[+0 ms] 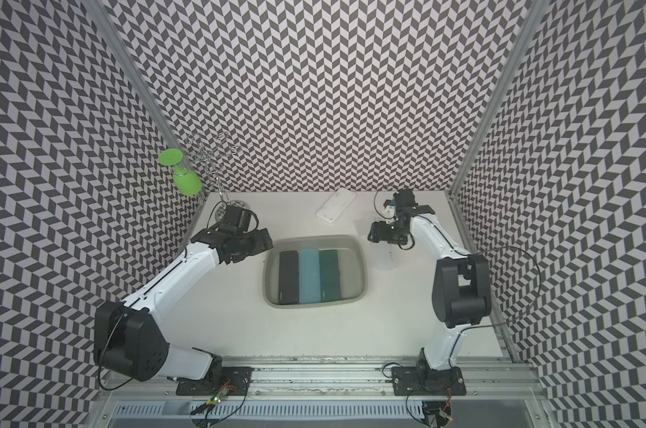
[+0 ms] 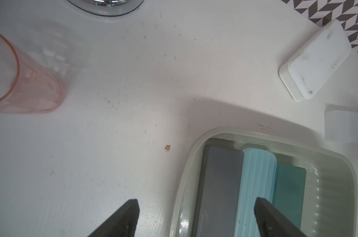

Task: Put the pencil case into the storage box
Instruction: Pick up the pencil case from the center of the board, then place the pencil case at the storage box.

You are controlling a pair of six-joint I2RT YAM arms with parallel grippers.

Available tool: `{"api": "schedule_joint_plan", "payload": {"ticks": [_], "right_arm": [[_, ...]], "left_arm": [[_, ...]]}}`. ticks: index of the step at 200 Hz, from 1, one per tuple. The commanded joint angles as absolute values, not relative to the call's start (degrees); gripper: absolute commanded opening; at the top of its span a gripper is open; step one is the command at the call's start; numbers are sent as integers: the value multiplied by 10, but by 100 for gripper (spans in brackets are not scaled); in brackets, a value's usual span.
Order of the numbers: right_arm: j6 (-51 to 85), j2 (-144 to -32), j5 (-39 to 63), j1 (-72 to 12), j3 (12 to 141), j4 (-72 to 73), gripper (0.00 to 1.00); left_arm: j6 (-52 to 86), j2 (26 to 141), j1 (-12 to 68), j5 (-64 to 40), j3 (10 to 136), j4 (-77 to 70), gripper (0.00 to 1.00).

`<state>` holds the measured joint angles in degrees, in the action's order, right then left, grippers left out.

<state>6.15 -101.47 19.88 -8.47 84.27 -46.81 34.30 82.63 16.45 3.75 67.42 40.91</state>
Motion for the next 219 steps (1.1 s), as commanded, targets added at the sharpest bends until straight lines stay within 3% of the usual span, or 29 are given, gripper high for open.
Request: {"api": "schedule_joint_plan", "payload": {"ticks": [1, 62, 219], "right_arm": [[105, -992, 234, -110, 860, -481, 62], [168, -1013, 235, -207, 829, -422, 62], [161, -1109, 164, -240, 792, -362, 61]], "left_arm": [[337, 831, 163, 33, 686, 416, 93], [333, 832, 163, 28, 678, 411, 93], [328, 825, 189, 35, 670, 419, 93]]}}
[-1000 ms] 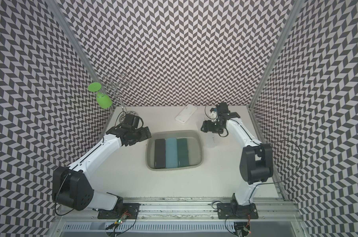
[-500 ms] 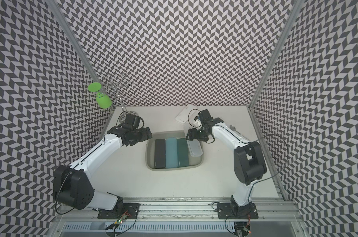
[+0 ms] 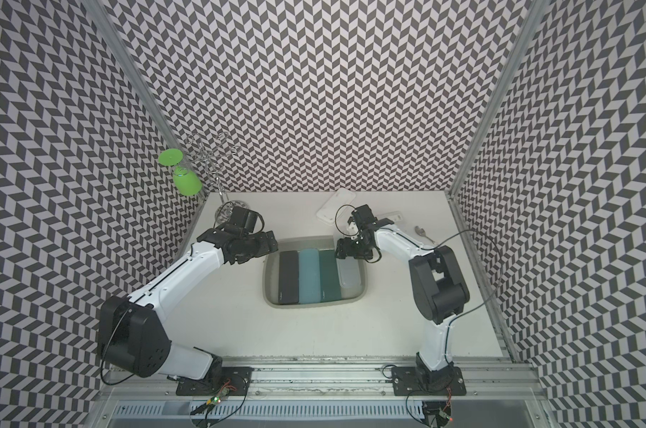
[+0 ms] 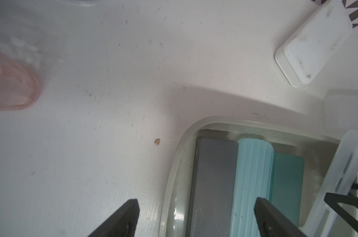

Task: Put the pencil case into the storage box
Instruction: Place the pencil case at the storage box.

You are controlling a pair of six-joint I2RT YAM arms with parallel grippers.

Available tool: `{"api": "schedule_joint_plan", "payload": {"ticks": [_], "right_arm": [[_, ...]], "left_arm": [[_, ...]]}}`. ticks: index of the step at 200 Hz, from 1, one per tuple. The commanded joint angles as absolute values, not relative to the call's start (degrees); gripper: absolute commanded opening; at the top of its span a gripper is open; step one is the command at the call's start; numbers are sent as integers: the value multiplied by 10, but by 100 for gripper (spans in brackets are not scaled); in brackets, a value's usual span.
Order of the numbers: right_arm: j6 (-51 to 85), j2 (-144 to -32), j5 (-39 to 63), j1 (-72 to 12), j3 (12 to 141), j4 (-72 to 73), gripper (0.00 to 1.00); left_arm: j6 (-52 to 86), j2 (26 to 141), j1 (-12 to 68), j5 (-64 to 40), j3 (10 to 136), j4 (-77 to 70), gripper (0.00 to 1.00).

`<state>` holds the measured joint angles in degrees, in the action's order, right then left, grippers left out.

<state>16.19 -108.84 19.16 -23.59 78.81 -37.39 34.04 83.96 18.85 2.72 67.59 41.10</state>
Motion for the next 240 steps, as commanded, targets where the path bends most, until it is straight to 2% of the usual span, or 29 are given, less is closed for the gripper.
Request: {"api": "schedule_joint_plan", "payload": {"ticks": [1, 63, 79, 130, 224, 240], "right_arm": [[161, -1110, 164, -241, 792, -362, 61], [152, -1111, 139, -247, 787, -371, 65], [147, -1106, 130, -247, 788, -377, 74], [146, -1075, 114, -247, 797, -402, 90], [139, -1051, 105, -247, 866, -445, 91], [137, -1051, 120, -247, 876, -440, 88]], "left_arm": [[328, 825, 190, 35, 670, 419, 93], [322, 836, 191, 32, 674, 417, 93], [321, 839, 191, 32, 677, 417, 93], [320, 846, 191, 32, 680, 416, 93], [323, 855, 198, 38, 695, 423, 93], [323, 856, 199, 39, 694, 423, 93]]}}
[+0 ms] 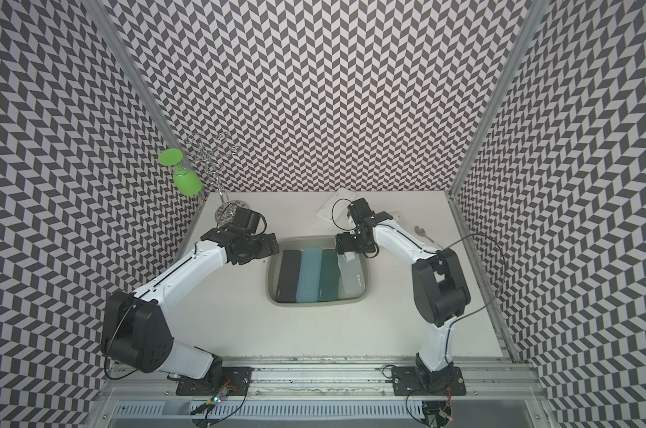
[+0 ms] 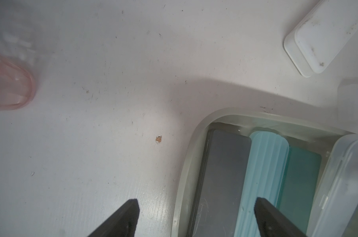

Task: Put the pencil case into the storage box
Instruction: Place the pencil case at the storage box, then adjust the pencil case in the storage box.

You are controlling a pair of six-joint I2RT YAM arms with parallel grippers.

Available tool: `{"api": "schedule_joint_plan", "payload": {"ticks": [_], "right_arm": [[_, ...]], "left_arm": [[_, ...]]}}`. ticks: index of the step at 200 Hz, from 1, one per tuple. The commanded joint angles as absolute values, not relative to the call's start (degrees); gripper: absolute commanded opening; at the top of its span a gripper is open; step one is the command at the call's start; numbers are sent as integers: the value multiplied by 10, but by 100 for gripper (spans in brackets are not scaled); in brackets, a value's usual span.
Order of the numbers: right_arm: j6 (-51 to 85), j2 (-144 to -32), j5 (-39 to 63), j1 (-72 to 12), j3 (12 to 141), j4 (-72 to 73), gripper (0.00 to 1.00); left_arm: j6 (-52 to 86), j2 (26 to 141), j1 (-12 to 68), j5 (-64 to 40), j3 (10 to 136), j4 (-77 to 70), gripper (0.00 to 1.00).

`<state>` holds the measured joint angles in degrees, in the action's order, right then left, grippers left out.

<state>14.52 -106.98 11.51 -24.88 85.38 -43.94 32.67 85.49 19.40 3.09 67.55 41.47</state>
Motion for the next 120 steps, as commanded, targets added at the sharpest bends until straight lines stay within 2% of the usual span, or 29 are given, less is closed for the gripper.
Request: {"api": "schedule_joint_plan", "payload": {"ticks": [1, 24, 37, 120], "right_arm": [[137, -1050, 122, -247, 877, -438, 88], [143, -1059, 153, -249, 892, -417, 72], [140, -1072, 159, -251, 911, -415, 67], [129, -1174, 194, -249, 1001, -375, 66]], "left_arm": [[323, 857, 199, 39, 694, 423, 93], [323, 859, 201, 39, 696, 424, 93], [323, 860, 202, 40, 698, 424, 93], [324, 860, 207, 46, 693, 426, 93]]}}
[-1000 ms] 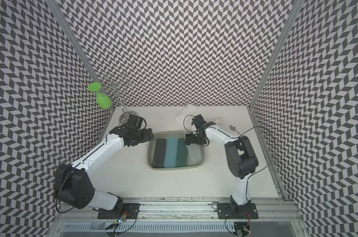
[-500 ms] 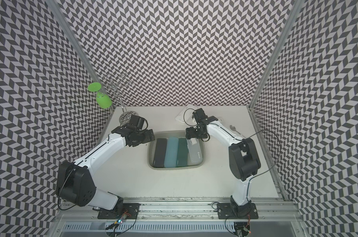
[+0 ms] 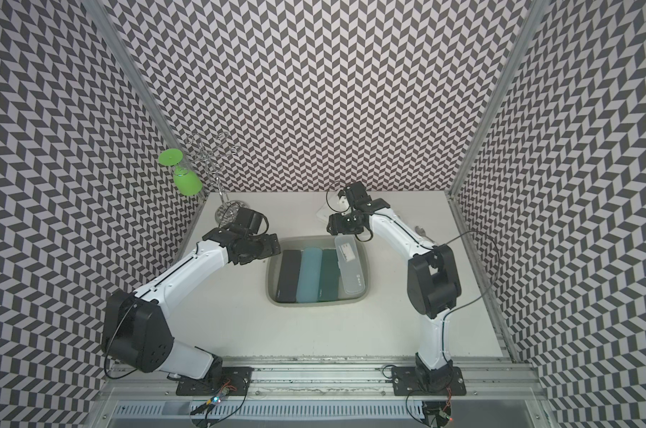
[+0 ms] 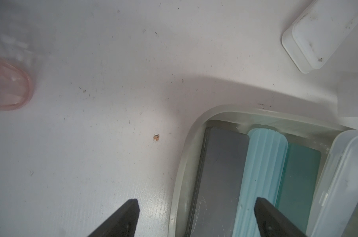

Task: Put the pencil case into the storage box
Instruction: Adjust the pencil case in the storage box.

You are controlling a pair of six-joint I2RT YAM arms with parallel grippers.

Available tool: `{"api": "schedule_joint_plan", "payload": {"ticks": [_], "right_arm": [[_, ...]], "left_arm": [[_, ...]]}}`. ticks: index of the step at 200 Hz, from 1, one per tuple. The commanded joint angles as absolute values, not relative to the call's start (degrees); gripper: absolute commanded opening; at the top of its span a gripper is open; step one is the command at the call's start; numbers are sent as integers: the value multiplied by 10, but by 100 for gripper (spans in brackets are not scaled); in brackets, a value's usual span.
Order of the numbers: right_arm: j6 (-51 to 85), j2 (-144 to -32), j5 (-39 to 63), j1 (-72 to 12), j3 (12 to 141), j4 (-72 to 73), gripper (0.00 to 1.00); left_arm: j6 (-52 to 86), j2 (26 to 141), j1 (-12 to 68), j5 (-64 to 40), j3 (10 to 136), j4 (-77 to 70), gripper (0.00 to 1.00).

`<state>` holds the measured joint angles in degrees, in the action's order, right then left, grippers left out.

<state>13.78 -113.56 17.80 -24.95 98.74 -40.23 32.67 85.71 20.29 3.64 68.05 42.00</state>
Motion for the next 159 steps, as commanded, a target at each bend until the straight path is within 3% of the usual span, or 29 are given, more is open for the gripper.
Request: {"api": "schedule_joint_plan", "payload": {"ticks": [1, 96, 159], "right_arm": [[129, -1176, 194, -250, 1001, -375, 66], [121, -1137, 178, -230, 886, -359, 64], [90, -1124, 152, -208, 1028, -436, 66]], "left_arm": [[324, 860, 207, 46, 693, 426, 93], [319, 863, 207, 54, 696, 424, 93], [309, 870, 208, 54, 736, 424, 93]]}}
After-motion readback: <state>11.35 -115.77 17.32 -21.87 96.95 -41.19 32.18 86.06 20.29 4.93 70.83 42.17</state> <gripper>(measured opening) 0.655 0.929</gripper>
